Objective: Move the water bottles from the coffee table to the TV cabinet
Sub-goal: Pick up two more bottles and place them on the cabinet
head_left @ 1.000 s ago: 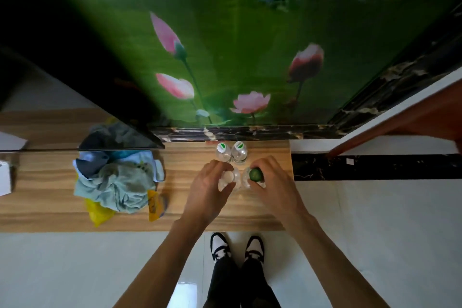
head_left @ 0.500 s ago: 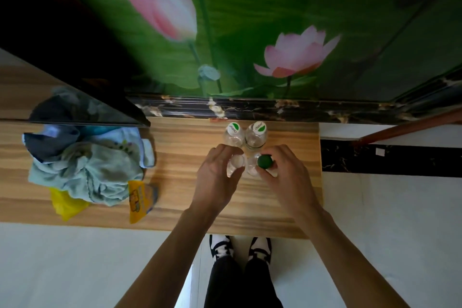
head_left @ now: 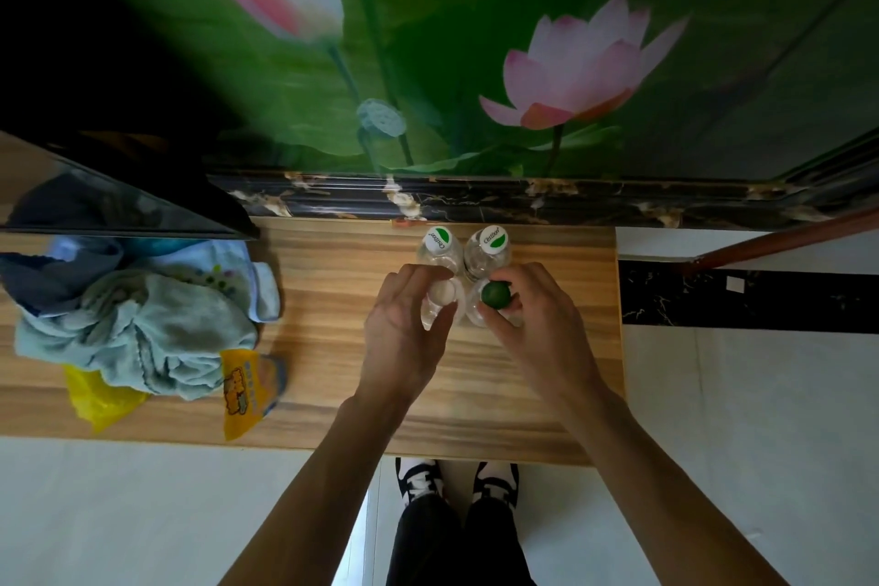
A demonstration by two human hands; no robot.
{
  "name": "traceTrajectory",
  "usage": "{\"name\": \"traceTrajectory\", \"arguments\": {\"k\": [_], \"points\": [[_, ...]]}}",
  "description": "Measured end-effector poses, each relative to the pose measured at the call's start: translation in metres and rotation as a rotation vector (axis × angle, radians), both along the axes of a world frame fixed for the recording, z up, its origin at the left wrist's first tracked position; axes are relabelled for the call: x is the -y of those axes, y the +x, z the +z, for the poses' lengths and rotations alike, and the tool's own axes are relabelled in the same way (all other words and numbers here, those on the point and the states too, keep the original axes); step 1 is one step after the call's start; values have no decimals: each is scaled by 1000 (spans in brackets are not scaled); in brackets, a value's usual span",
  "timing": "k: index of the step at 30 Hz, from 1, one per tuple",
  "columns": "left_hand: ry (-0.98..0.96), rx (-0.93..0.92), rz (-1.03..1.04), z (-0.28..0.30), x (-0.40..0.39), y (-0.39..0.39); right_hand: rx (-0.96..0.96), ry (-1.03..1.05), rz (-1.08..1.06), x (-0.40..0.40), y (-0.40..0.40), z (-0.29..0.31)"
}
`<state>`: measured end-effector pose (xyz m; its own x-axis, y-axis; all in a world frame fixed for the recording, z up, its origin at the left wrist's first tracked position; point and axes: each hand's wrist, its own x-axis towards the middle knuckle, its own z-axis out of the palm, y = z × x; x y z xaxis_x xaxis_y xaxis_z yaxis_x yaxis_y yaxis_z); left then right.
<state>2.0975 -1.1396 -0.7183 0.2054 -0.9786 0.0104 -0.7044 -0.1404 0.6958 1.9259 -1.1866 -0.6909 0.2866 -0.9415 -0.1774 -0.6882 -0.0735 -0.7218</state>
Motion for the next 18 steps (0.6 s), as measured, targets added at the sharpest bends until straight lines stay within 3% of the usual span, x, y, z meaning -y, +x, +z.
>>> {"name": "traceTrajectory", "arguments": {"k": [18], "points": [[35, 38, -40, 9, -10, 7, -74, 4, 21, -5, -2, 4]]}}
